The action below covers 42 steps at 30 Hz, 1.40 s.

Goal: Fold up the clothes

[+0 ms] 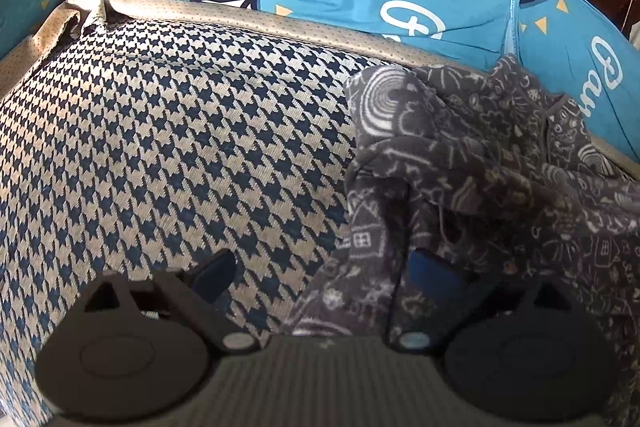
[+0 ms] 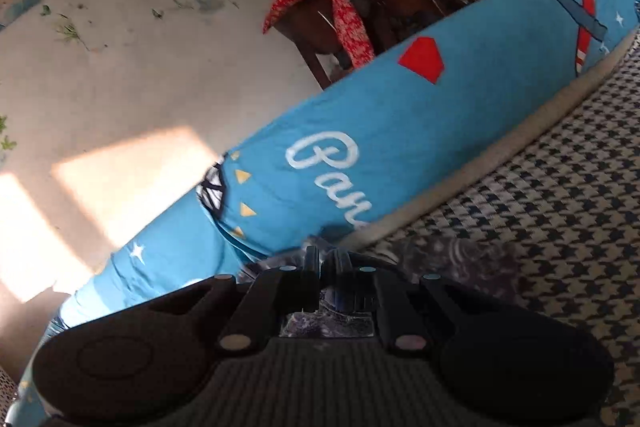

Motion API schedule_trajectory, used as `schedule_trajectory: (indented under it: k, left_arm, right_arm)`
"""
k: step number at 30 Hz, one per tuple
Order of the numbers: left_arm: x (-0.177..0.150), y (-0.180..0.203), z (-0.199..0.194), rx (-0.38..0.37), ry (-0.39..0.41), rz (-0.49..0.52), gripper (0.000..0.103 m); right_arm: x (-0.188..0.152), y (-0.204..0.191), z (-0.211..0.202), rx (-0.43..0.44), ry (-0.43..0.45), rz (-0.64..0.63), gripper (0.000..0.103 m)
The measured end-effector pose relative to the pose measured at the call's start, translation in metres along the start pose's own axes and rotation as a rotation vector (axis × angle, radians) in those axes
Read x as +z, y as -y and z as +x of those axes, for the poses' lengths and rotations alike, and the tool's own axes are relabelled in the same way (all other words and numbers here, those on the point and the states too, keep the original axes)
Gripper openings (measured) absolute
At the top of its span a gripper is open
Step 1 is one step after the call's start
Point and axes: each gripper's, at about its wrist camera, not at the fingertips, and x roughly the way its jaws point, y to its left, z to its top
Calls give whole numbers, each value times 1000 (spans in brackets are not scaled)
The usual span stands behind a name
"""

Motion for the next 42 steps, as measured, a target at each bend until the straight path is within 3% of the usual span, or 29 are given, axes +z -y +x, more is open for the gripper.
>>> schedule_trajectory:
  k: [4, 6, 11, 23, 26, 32, 36, 42]
  left_arm:
    - [5, -5, -8, -10, 40, -26, 99]
    - [8, -7, -12, -14, 64, -37, 99]
    - [17, -13, -14, -17, 98, -75, 99]
    - [31, -2, 2, -27, 152, -92, 103]
    - [30, -2, 11, 5, 120, -94, 103]
    - [17, -13, 34, 65, -17, -89, 103]
    - [13, -29, 42, 51, -69, -147, 103]
    - [23, -35, 16, -6, 28, -177, 103]
  right_arm:
    - [-8, 15, 13, -105, -140, -40, 13]
    - [-9, 24, 10, -118, -143, -21, 18]
    - [-4, 35, -2, -163, -113, -12, 19]
    - [-18, -12, 19, 19, -144, -60, 20]
    - [-29, -31, 29, 66, -171, -87, 21]
    - [-53, -73, 51, 143, -225, -173, 25]
    - [-63, -95, 64, 188, -254, -191, 25]
    - [-72, -113, 79, 223, -280, -177, 26]
